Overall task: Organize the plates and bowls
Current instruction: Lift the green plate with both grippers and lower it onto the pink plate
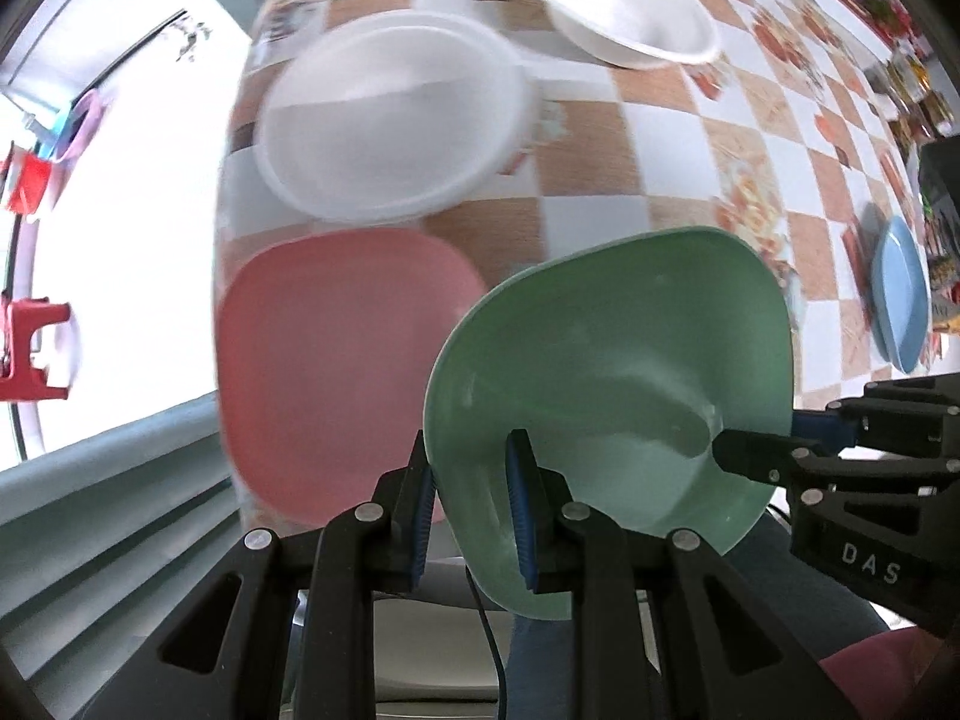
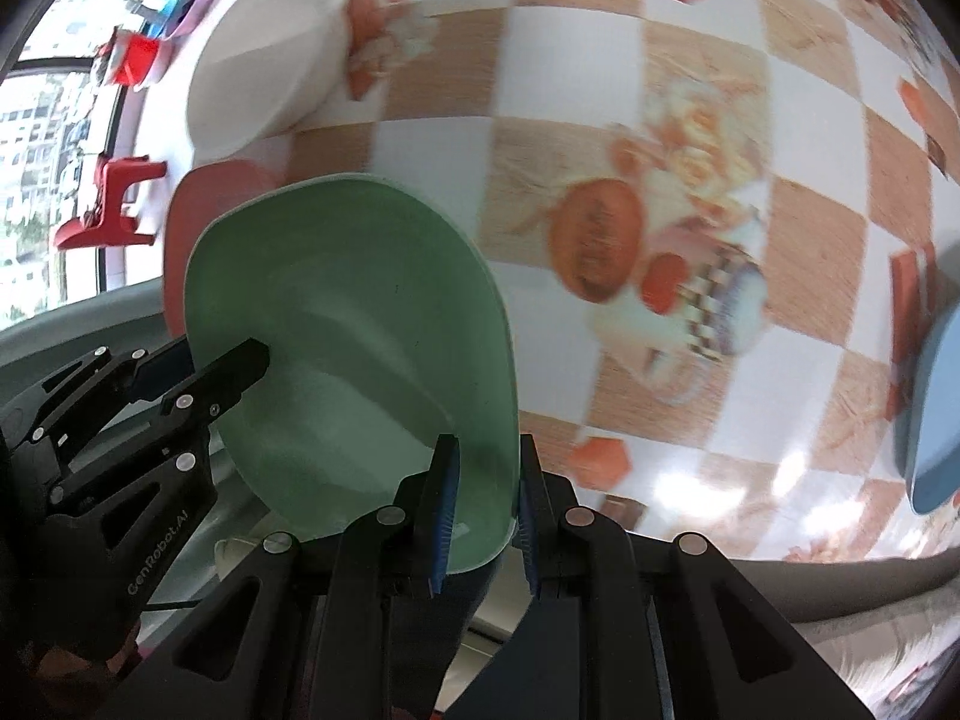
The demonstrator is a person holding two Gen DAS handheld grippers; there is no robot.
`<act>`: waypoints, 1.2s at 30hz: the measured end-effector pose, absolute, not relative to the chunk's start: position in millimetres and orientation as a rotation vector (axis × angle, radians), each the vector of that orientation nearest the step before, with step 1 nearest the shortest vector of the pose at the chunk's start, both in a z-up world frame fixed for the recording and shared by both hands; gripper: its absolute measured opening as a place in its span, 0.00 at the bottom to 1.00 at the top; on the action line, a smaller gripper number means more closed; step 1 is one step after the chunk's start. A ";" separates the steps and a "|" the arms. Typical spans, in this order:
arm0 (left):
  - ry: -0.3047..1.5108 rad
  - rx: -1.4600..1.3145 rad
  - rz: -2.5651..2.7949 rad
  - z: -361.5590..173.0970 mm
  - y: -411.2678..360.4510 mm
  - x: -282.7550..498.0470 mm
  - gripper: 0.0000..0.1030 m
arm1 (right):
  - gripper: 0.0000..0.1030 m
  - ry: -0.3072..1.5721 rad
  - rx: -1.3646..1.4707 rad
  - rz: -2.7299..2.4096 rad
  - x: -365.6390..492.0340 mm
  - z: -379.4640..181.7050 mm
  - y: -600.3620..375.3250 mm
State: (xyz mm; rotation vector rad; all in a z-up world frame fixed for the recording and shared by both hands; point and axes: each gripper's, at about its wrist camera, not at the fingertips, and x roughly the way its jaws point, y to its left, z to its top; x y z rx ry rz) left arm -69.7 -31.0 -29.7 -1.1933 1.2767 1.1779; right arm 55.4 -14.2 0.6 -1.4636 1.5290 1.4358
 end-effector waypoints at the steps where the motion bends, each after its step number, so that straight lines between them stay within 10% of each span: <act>1: 1.274 -1.196 1.185 -28.1 -32.6 -74.2 0.24 | 0.20 1.528 -1.471 1.446 49.3 1.5 -14.4; 30: 1.357 -1.130 1.273 -44.2 -3.1 -136.0 0.25 | 0.21 1.690 -1.476 1.412 -59.7 -34.9 4.7; 36: 1.372 -1.110 1.296 -46.1 -9.2 -146.5 0.60 | 0.21 1.672 -1.477 1.437 -72.6 -31.9 7.2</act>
